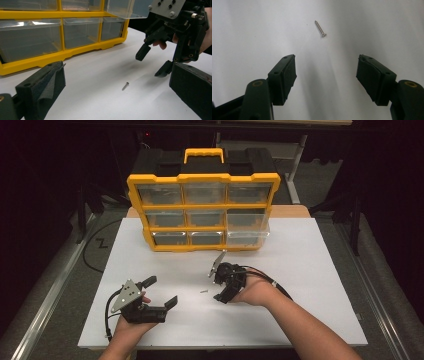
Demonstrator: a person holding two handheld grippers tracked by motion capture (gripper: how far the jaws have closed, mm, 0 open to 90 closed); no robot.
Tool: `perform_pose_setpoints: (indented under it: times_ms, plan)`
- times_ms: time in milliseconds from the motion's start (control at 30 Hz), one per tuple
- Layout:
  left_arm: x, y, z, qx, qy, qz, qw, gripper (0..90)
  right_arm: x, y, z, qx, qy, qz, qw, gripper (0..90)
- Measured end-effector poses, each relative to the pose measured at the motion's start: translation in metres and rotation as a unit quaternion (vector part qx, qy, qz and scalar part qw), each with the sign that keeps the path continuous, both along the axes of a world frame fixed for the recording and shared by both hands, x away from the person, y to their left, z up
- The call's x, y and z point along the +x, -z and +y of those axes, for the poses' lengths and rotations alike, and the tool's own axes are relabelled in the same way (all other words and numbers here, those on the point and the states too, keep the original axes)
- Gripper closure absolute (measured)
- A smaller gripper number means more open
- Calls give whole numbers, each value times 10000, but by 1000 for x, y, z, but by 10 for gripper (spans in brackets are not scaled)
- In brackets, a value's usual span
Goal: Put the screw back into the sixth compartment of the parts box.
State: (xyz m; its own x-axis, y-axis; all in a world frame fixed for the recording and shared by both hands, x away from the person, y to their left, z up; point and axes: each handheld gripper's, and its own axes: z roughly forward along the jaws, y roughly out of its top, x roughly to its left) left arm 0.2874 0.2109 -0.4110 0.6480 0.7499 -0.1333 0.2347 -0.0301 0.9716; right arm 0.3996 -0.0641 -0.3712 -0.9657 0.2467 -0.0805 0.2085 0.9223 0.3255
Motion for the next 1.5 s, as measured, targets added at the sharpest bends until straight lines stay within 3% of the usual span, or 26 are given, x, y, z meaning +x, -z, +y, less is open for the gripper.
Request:
perform_pose_setpoints:
  times_ms: [567,1267,1500]
  plan:
    - [0,0,1,1,-8,-16,10000,11,10,8,17,61,-120,32,9999,413]
    - [0,0,1,8,-12,-12,10000,10,19,26,36,97,-164,205,9996,697]
    - [0,0,1,14,-15,-11,10000,11,21,31,39,32,-240,260,9994,725]
